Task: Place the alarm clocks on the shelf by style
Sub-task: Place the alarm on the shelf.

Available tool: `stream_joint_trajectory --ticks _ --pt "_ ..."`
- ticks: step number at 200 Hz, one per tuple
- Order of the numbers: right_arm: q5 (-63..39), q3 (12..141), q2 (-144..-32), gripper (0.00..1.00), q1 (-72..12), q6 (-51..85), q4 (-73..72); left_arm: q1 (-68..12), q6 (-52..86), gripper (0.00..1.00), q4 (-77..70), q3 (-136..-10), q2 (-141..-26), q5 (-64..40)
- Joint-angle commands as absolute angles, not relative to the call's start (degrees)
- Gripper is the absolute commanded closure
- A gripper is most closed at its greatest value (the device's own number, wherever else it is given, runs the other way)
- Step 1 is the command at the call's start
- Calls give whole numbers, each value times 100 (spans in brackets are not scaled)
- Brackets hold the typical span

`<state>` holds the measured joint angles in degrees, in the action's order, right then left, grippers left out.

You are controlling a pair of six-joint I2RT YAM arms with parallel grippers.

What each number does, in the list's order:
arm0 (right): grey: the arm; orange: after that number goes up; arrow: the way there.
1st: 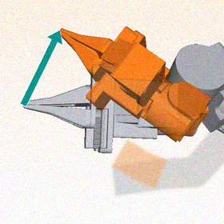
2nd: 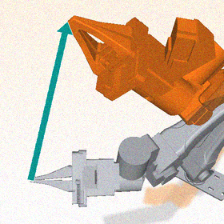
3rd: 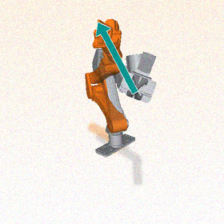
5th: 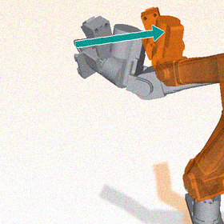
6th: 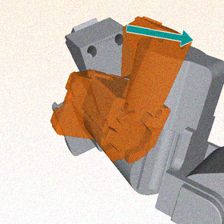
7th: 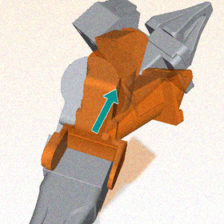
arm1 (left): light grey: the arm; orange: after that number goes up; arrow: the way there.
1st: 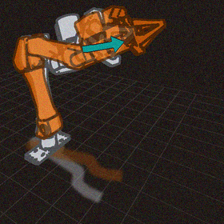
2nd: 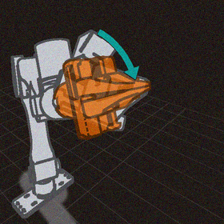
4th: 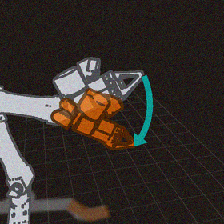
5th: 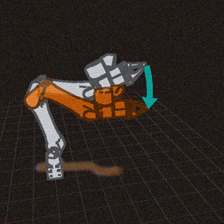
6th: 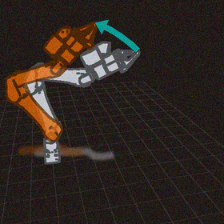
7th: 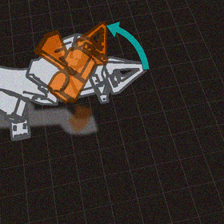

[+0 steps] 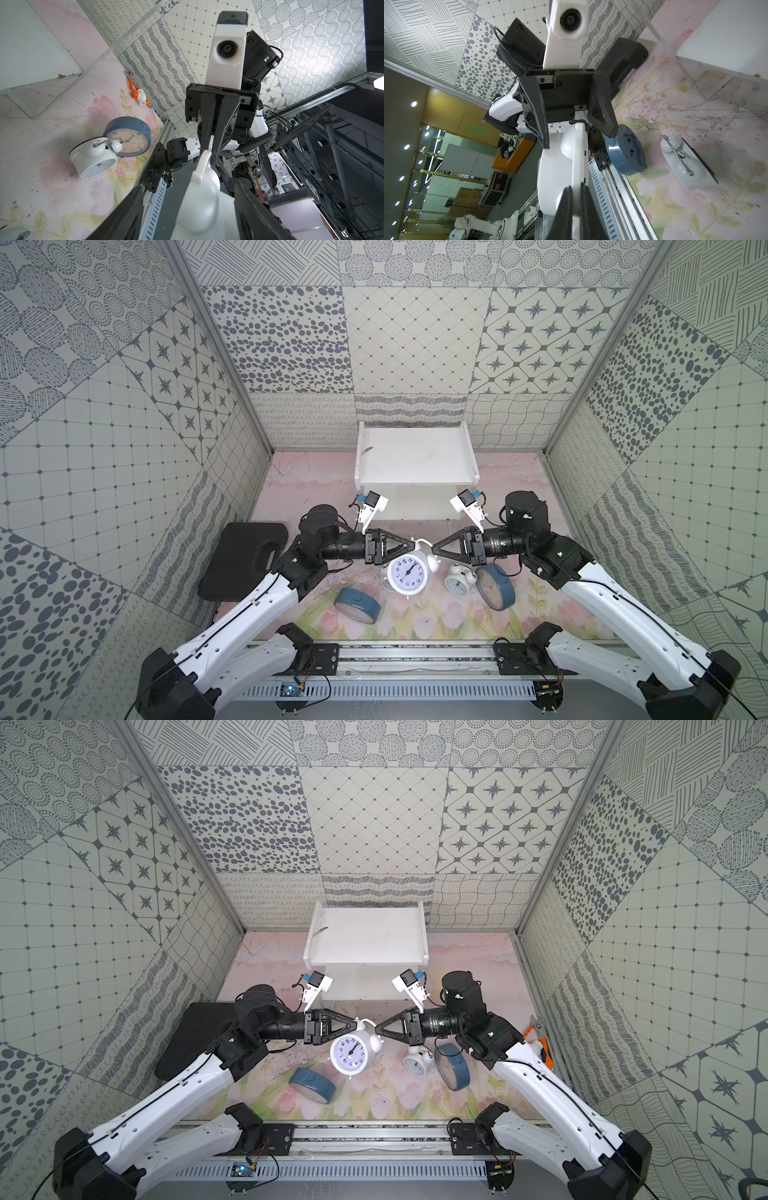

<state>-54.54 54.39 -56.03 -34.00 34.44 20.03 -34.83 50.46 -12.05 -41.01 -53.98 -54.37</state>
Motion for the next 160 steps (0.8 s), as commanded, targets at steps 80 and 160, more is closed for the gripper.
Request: stream_joint_trajectory --ticks 80,160 --pt "-5821 5496 -5917 100 -2953 3308 1484 -3121 6171 40 -3192 -3770 -5614 -6163" --pt "-5457 5641 -5963 89 -2940 3548 1189 -3075 6161 61 -3308 -3622 -5659 -5721"
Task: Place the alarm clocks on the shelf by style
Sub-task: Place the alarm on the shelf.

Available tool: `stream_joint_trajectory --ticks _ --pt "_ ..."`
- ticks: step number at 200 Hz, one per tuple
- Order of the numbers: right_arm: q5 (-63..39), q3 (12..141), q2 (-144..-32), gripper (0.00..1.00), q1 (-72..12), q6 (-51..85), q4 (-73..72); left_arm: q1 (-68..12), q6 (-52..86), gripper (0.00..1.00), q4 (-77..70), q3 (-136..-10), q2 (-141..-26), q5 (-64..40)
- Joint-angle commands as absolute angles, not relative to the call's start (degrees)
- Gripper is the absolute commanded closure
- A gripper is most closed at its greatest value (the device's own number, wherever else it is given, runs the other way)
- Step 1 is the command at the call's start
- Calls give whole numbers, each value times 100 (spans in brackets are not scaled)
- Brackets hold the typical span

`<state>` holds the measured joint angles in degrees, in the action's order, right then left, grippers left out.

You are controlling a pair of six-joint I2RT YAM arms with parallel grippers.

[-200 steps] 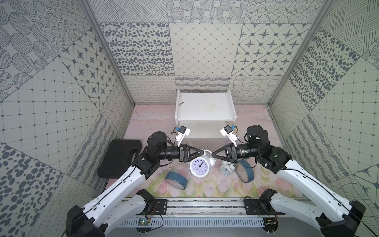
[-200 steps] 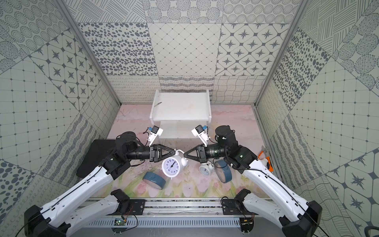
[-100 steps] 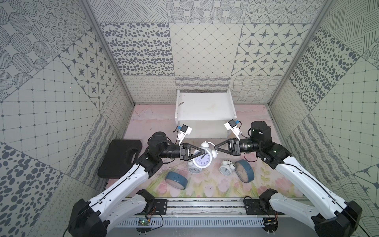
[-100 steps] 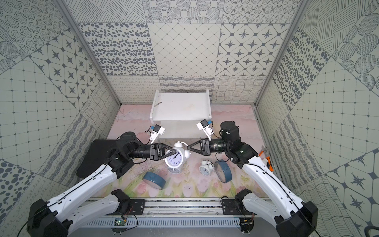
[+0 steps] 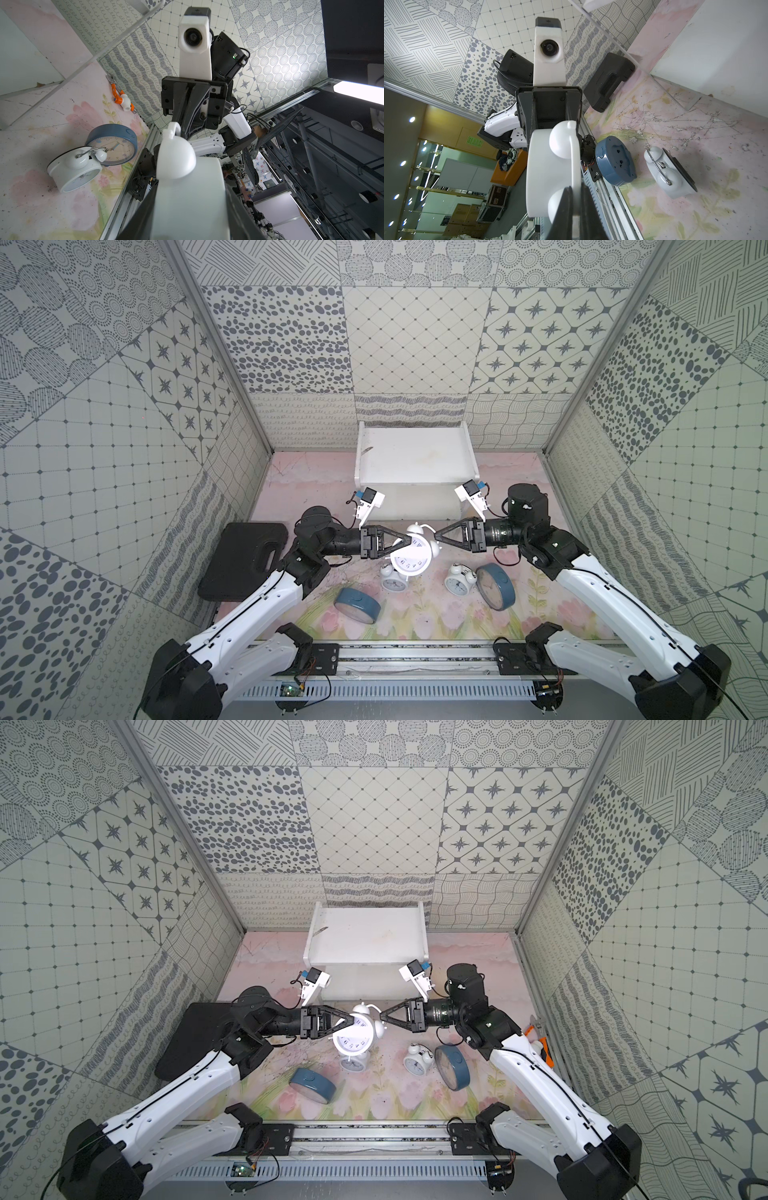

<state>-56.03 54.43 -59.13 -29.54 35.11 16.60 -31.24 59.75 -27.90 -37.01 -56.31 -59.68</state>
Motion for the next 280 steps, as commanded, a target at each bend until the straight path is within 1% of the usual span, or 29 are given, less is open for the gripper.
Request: stream_joint_trajectory --ticks 1,4,5,8,9,19,29,35,36,37,38,41,51,66,73,85,94,114,137,162,249,280 --pt "-5445 5641 -5966 87 -2942 3558 1192 -3076 6157 62 -3311 -3622 -5655 -5717" --pt "-5398 5664 -5967 85 -2942 3577 1199 -3084 6154 62 -3318 -3613 -5660 -5701" --pt "-5380 5664 -5968 82 -2943 3586 1197 -3080 6158 63 -3324 -3613 -5660 -5694" --pt "-5330 5685 -5966 80 -2944 3604 1194 -3077 6161 64 -3335 -3608 -5660 -5674" --pt "-5310 5685 -5967 77 -2944 3612 1190 -3076 6161 64 -3342 -3606 -5660 -5667" --pt "-5147 5736 -5949 67 -2953 3705 1171 -3076 6177 65 -3366 -3604 -5653 -5572" --pt "-4815 5747 -5858 53 -2960 3808 1160 -3075 6194 66 -3382 -3604 -5632 -5440" --pt "-4535 5719 -5772 43 -2980 3871 1168 -3076 6197 66 -3383 -3604 -5611 -5318" --pt "-4460 5712 -5747 40 -2984 3882 1173 -3076 6197 66 -3379 -3604 -5605 -5296" --pt "-4401 5703 -5725 33 -2991 3897 1175 -3076 6196 66 -3377 -3604 -5602 -5276" --pt "-4336 5695 -5702 29 -2998 3913 1177 -3076 6192 66 -3372 -3599 -5596 -5240" --pt "-4118 5659 -5631 24 -3014 3970 1183 -3076 6188 66 -3360 -3596 -5565 -5147" --pt "-3524 5410 -5353 16 -3094 4221 977 -3076 6197 65 -3370 -3554 -5491 -4799" --pt "-2763 4815 -4804 4 -3272 4811 269 -3085 6326 65 -3530 -3441 -5356 -4217" --pt "-2480 4542 -4566 0 -3410 5029 -85 -3075 6429 65 -3773 -3359 -5320 -4035" --pt "-2065 4265 -4327 1 -3681 5175 -368 -3081 6610 65 -4153 -3229 -5266 -3755" --pt "-1987 4228 -4290 1 -3881 5160 -429 -3076 6727 65 -4390 -3155 -5264 -3624" --pt "-2292 4180 -4478 1 -4181 5208 -796 -3071 6893 66 -4650 -3143 -5315 -3515" --pt "-2663 4294 -4843 8 -4364 5205 -954 -3076 7035 67 -4892 -3147 -5400 -3525" --pt "-2673 4432 -5091 13 -4571 5094 -1004 -3076 7165 67 -5087 -3072 -5424 -3470" --pt "-2618 4557 -5585 27 -4637 5155 -1244 -3073 7462 68 -5485 -3022 -5467 -3546" --pt "-2732 4714 -5659 29 -4634 5104 -1202 -3078 7508 68 -5537 -3015 -5527 -3668"
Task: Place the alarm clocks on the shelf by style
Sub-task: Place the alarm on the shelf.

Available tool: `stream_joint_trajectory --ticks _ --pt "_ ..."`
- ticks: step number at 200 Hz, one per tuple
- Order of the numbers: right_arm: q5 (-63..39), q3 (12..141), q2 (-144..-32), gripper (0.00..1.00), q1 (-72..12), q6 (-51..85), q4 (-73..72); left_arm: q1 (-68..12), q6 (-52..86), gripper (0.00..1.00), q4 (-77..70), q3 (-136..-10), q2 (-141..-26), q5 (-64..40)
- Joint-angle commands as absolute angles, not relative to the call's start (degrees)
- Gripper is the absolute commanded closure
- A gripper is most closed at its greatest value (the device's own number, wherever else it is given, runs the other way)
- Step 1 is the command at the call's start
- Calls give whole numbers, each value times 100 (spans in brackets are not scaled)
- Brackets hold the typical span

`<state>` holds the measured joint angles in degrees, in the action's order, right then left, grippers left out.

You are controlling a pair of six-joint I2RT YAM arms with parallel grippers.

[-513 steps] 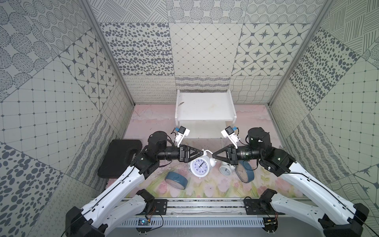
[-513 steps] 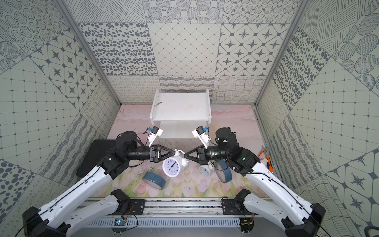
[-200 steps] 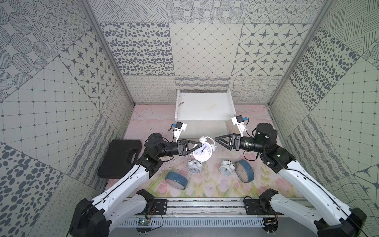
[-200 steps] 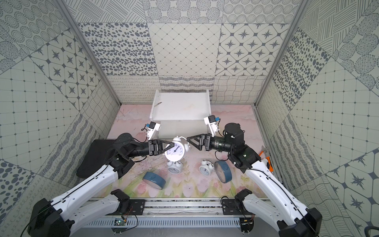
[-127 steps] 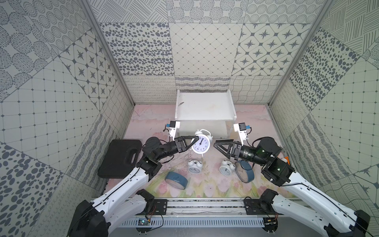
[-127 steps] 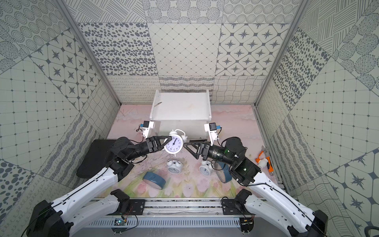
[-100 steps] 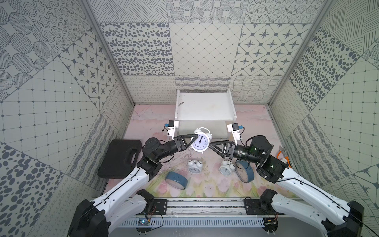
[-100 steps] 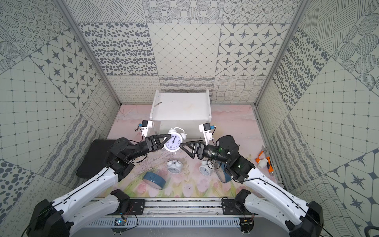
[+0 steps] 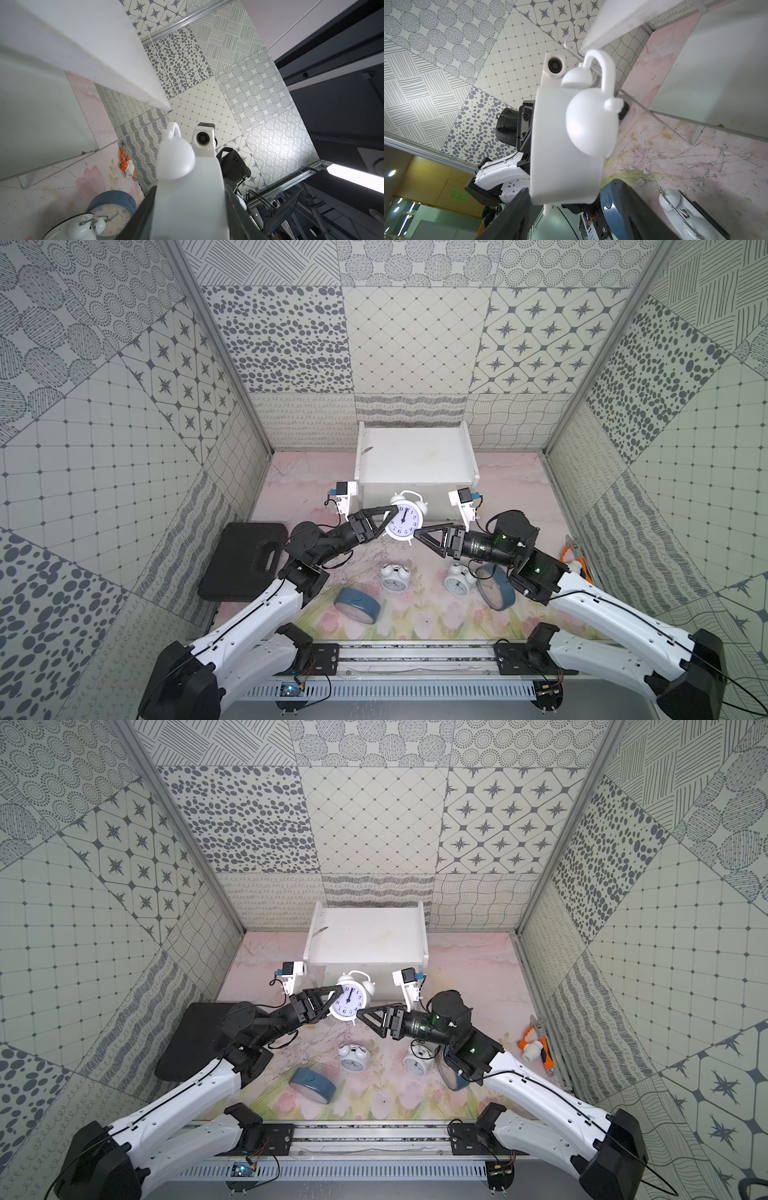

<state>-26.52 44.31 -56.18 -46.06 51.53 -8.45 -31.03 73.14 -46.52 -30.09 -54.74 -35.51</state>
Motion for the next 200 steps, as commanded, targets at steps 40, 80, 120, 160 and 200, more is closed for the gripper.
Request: stream_joint_trajectory --ticks 40,80,120,160,200 --pt "-2838 4858 -5724 45 -4641 5045 -1096 -3080 7528 69 -5566 -3006 -5535 -3713" --pt "-2882 4923 -5731 56 -4640 4995 -1024 -3079 7492 69 -5520 -3009 -5537 -3757" --pt "-2918 5087 -5759 60 -4637 4821 -746 -3076 7373 50 -5308 -3004 -5512 -3832" --pt "-2933 5484 -5835 63 -4638 4298 47 -3067 7032 15 -4620 -3117 -5299 -3806" --pt "-2945 5706 -5823 64 -4631 4010 449 -2994 6686 20 -3880 -3386 -5042 -3953"
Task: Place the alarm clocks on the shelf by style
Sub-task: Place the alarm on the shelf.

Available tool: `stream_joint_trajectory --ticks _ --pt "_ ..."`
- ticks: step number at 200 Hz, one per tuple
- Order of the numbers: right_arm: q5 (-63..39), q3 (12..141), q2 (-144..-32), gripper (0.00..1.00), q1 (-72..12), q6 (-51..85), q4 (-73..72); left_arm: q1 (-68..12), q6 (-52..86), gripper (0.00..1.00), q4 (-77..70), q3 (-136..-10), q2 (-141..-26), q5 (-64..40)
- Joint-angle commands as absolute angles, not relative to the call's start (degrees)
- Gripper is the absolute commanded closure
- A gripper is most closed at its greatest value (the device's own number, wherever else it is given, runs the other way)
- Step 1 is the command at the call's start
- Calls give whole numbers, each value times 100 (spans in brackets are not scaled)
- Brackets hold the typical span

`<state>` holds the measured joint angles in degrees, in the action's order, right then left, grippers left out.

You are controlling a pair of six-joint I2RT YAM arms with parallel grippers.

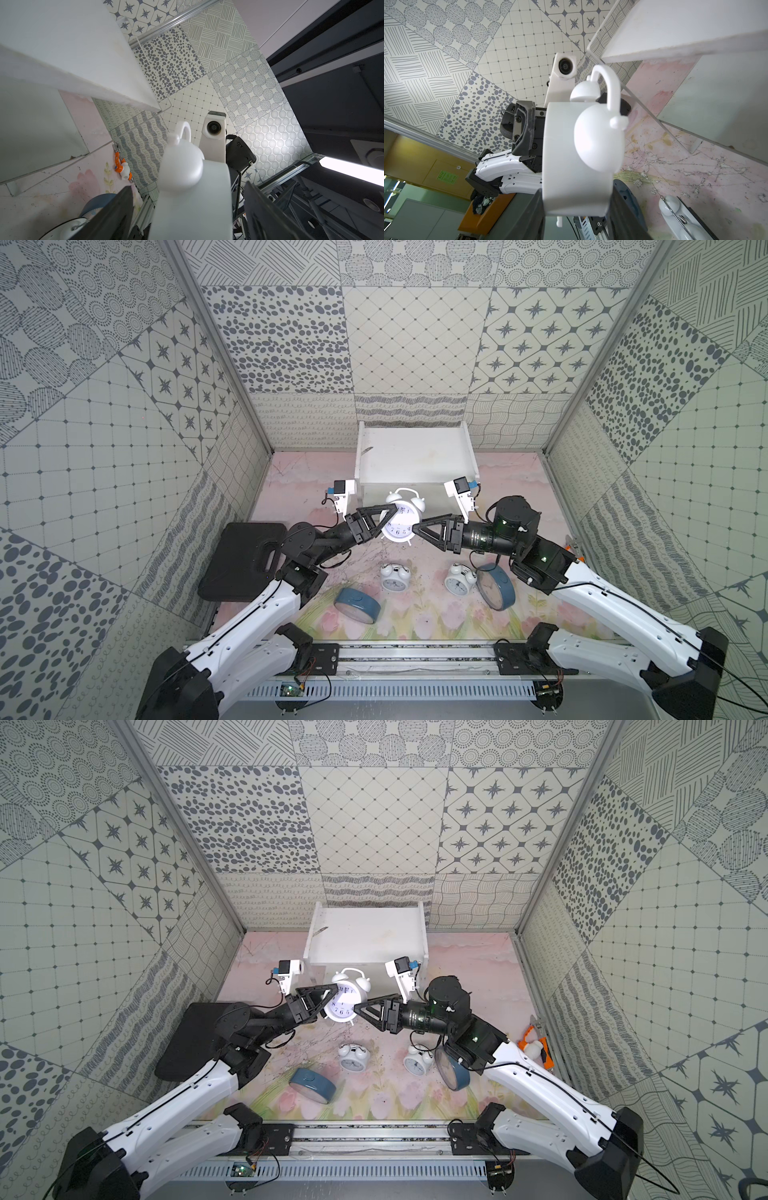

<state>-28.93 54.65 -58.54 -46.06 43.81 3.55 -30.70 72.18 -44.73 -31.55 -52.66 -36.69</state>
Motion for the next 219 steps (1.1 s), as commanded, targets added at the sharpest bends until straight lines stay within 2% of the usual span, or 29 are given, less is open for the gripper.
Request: stream_joint_trajectory --ticks 1,53,119,130,148,167,219 --pt "-2945 5714 -5825 64 -4627 4005 457 -2991 6683 21 -3861 -3385 -5039 -3958" --pt "-3149 5685 -5791 63 -4512 4234 203 -2940 6541 46 -3564 -3226 -4484 -4081" --pt "-3425 5743 -5803 60 -4445 4359 149 -2910 6570 69 -3680 -3289 -4567 -4243" --pt "-3587 5843 -5840 53 -4432 4340 253 -2899 6570 71 -3691 -3310 -4580 -4274" --pt "-4037 6073 -5867 35 -4290 4239 568 -2853 6591 72 -3715 -3340 -4595 -4333" --pt "-4536 6299 -5884 24 -4027 4110 949 -2817 6613 73 -3735 -3366 -4599 -4376" --pt "-4931 6982 -6284 15 -3978 3332 2251 -2777 6905 76 -4225 -3401 -4777 -4494"
